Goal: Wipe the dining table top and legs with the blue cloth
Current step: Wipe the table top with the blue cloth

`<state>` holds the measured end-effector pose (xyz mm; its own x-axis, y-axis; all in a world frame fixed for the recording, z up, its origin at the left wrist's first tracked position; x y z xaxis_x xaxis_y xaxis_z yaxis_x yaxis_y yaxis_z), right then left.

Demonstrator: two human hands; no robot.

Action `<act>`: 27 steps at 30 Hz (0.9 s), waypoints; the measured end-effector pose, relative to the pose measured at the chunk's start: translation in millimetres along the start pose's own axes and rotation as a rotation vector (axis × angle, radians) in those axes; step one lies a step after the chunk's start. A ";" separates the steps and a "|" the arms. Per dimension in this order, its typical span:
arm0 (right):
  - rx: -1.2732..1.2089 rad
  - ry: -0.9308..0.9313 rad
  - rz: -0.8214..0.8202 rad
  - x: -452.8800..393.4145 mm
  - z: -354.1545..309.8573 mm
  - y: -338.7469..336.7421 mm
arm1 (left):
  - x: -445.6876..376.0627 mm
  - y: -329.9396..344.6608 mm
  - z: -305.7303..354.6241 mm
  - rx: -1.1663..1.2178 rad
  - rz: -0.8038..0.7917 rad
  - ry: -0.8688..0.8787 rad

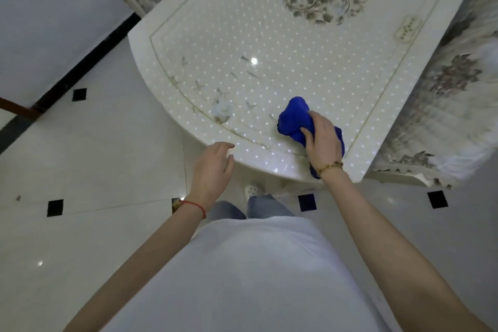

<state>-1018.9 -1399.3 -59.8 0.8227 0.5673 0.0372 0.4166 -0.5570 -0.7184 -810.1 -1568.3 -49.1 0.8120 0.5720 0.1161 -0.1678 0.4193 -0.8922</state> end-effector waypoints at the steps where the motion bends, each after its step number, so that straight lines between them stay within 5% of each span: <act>1: -0.005 0.014 -0.078 -7.9 5.0 15.1 | -10.9 3.8 0.7 -0.023 -0.012 0.019; 7: 0.247 -0.099 -0.283 -19.7 24.4 67.2 | -49.5 31.7 -6.0 -0.127 -0.098 0.066; 14: 0.354 0.004 -0.152 -72.0 20.8 78.4 | -63.0 50.4 -20.4 -0.217 -0.119 0.098; 21: 0.393 -0.336 -0.433 12.4 28.5 76.9 | -55.8 57.0 -30.4 -0.216 -0.068 0.046; 27: 0.393 -0.032 -0.152 -87.9 36.6 63.8 | -55.4 55.9 -32.4 -0.171 -0.021 0.029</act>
<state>-1078.7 -1462.5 -134.3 0.7482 0.6472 0.1460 0.3479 -0.1953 -0.9170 -846.4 -1599.3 -119.5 0.8306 0.5425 0.1254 -0.0546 0.3035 -0.9513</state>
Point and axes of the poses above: each hand's wrist, its own x-axis away from the middle knuckle, its own y-axis out of the palm, z = x × y, the point moved 8 cm from there along -x, towards the middle knuckle, and after that the axes turned 5 degrees about -x, right-handed, at the moved point
